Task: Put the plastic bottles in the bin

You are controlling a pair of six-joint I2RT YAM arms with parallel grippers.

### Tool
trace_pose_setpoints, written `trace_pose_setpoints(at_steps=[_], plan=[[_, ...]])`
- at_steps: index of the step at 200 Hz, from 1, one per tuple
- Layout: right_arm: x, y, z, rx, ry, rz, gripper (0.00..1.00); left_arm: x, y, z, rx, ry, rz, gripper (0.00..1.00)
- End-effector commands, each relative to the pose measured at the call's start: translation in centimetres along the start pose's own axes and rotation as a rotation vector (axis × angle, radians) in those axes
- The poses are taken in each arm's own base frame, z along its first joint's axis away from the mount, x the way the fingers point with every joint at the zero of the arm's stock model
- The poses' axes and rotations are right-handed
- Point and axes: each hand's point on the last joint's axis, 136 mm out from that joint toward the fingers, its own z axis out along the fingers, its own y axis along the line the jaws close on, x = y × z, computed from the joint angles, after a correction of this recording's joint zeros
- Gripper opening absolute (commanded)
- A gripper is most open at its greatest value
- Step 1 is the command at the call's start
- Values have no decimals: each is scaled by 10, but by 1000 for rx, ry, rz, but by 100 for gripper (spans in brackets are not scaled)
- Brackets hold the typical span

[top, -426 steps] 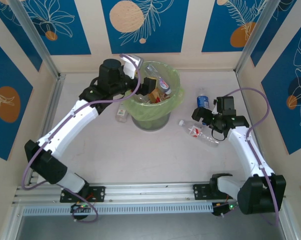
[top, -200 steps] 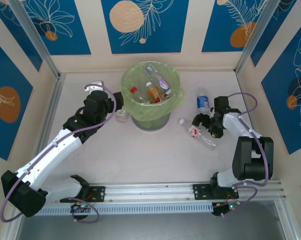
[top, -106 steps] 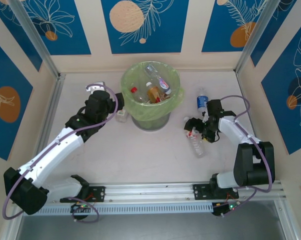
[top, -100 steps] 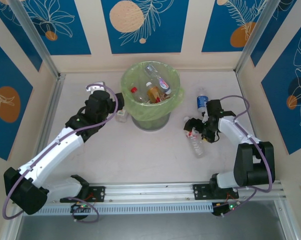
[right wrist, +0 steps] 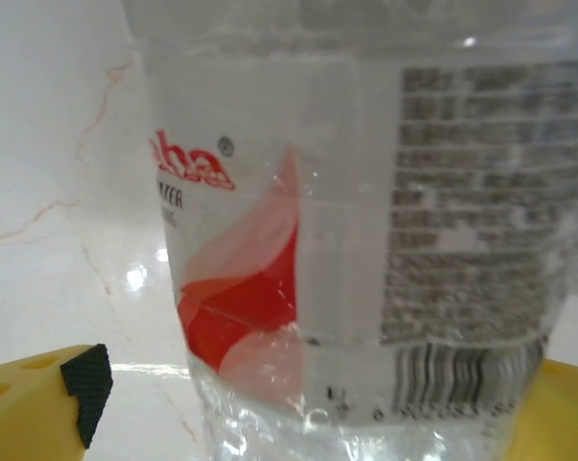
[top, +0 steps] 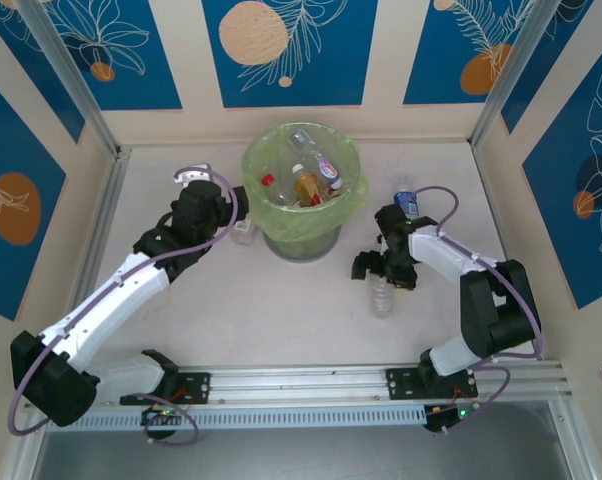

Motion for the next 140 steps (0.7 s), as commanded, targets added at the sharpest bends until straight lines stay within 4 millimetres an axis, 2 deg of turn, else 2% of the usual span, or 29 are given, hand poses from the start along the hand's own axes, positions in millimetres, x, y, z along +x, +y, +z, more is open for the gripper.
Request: trace_pose_setpoints(at_steps=[1, 38, 67, 140], plan=[[-10, -8, -1, 103, -21, 10, 99, -1, 1, 5, -8, 2, -24, 100], [-27, -6, 7, 201, -30, -19, 100, -2, 2, 8, -18, 8, -19, 100], [-37, -5, 18, 225, -16, -39, 92, -3, 8, 6, -37, 5, -18, 100], [-59, -3, 25, 212, -32, -30, 83, -4, 19, 2, -61, -1, -29, 100]])
